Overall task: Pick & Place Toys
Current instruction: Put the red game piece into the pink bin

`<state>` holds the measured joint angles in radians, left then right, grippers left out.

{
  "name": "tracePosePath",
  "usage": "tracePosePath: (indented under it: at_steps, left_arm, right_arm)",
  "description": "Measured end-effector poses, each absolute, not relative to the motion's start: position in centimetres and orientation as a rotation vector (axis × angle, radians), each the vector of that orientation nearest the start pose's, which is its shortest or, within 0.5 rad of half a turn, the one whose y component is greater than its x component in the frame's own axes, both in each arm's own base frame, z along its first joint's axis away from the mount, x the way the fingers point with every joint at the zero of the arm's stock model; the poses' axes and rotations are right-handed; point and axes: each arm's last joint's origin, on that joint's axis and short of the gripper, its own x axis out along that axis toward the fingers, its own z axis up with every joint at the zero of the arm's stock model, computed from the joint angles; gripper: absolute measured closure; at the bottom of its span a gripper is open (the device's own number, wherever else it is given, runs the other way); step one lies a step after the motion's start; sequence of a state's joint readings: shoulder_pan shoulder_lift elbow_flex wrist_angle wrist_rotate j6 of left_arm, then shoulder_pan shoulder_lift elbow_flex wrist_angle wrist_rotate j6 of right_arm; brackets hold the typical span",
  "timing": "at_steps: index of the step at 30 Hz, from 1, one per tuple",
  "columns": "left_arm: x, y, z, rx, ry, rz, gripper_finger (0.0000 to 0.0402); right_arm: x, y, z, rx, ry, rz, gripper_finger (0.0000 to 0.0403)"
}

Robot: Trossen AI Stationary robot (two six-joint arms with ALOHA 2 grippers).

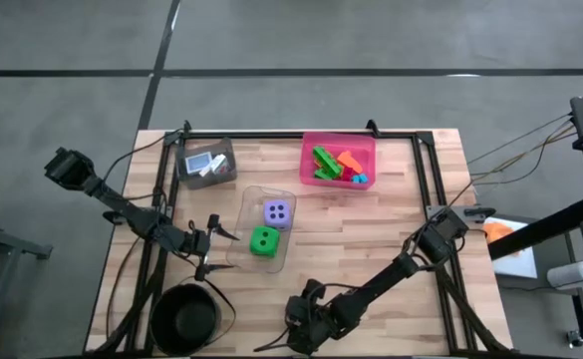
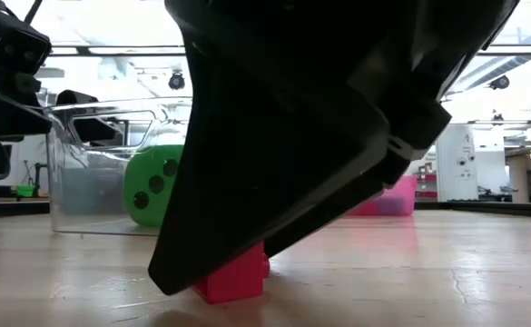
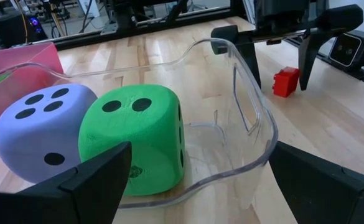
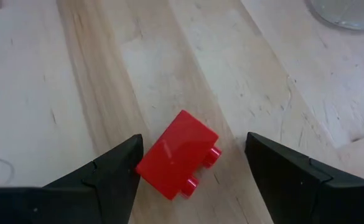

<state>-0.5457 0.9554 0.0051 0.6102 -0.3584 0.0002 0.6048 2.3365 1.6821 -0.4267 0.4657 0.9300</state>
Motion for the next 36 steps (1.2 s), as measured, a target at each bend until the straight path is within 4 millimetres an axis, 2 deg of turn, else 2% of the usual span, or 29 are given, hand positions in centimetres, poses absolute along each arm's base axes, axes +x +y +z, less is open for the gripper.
tracePosePath:
  at_steps: [5, 8, 11, 19, 30, 36]
  left_arm:
    - [13.2, -6.8, 12.3, 0.150, 0.308, -0.186, 0.0026]
    - [13.2, -6.8, 12.3, 0.150, 0.308, -0.186, 0.0026]
    - [13.2, -6.8, 12.3, 0.150, 0.308, -0.185, 0.0026]
    - [13.2, -6.8, 12.3, 0.149, 0.308, -0.185, 0.0026]
    - [13.2, -6.8, 12.3, 0.149, 0.308, -0.185, 0.0026]
    - [13.2, -6.8, 12.3, 0.150, 0.308, -0.185, 0.0026]
  right_arm:
    - [40.0, 26.1, 11.1, 0.298, 0.883, -0.295, 0.0120]
    - [40.0, 26.1, 11.2, 0.291, 0.890, -0.295, 0.0138]
    - [39.9, 26.0, 11.1, 0.280, 0.896, -0.300, 0.0188]
    - [39.8, 26.3, 11.1, 0.241, 0.887, -0.277, 0.0369]
    - [39.7, 26.3, 11.4, 0.193, 0.893, -0.260, 0.0385]
    - [39.0, 27.2, 12.3, 0.058, 0.797, -0.283, 0.0385]
